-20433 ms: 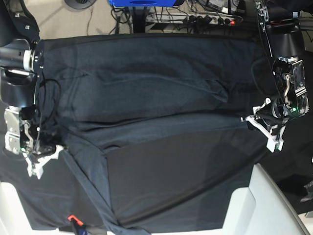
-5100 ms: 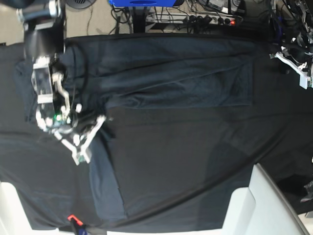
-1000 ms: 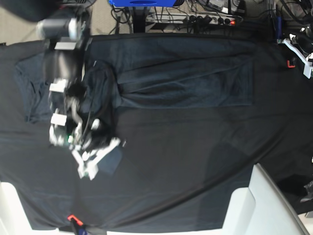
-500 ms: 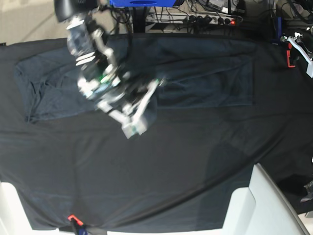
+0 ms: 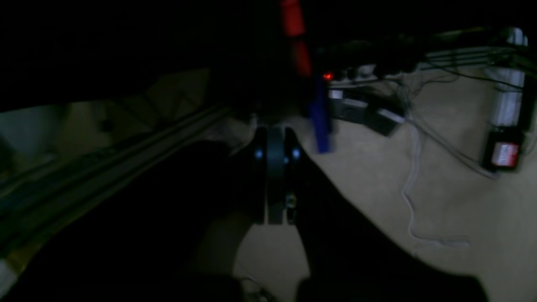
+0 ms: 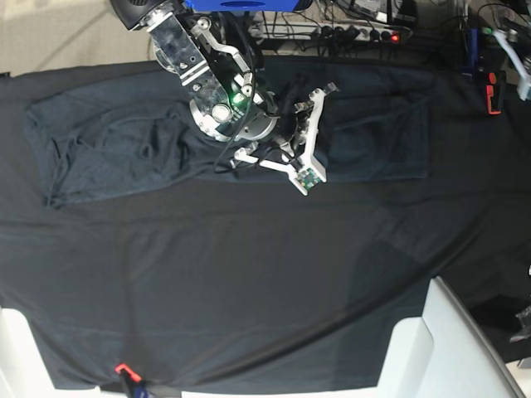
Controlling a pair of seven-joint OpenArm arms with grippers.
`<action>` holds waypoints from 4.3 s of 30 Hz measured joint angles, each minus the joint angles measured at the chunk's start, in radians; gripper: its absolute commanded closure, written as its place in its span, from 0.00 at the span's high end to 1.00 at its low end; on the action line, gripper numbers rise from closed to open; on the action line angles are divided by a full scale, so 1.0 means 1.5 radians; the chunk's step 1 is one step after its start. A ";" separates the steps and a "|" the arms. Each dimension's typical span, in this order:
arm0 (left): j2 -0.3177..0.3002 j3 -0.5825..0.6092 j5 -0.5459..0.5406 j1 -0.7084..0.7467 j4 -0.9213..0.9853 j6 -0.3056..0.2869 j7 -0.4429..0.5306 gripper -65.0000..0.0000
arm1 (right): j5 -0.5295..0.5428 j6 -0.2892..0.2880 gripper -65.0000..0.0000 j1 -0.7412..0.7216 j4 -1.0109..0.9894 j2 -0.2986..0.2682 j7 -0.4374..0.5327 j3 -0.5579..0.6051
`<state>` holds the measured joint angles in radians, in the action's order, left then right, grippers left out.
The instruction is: Fold the T-shirt properly
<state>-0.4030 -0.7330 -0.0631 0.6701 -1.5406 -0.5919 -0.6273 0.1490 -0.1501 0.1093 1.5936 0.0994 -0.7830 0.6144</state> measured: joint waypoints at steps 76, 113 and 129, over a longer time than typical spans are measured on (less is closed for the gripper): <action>0.023 -0.001 -0.024 -0.053 0.028 0.005 0.007 0.00 | 0.005 -0.012 0.39 -0.104 -0.232 0.003 0.046 0.103; -0.001 -0.001 -0.429 -0.149 0.114 -0.068 -0.033 0.47 | 0.000 -0.006 0.39 0.227 0.214 -0.143 0.080 -0.318; 0.029 0.114 -0.459 -0.265 0.308 -0.065 -0.002 0.82 | 0.001 -0.010 0.39 0.248 0.165 -0.149 0.104 -0.314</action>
<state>-0.3592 -0.5613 -0.7509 0.2726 -1.0779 -0.6899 -0.6308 0.1497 -0.1646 0.4808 1.8408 -0.1234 -0.6277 0.1436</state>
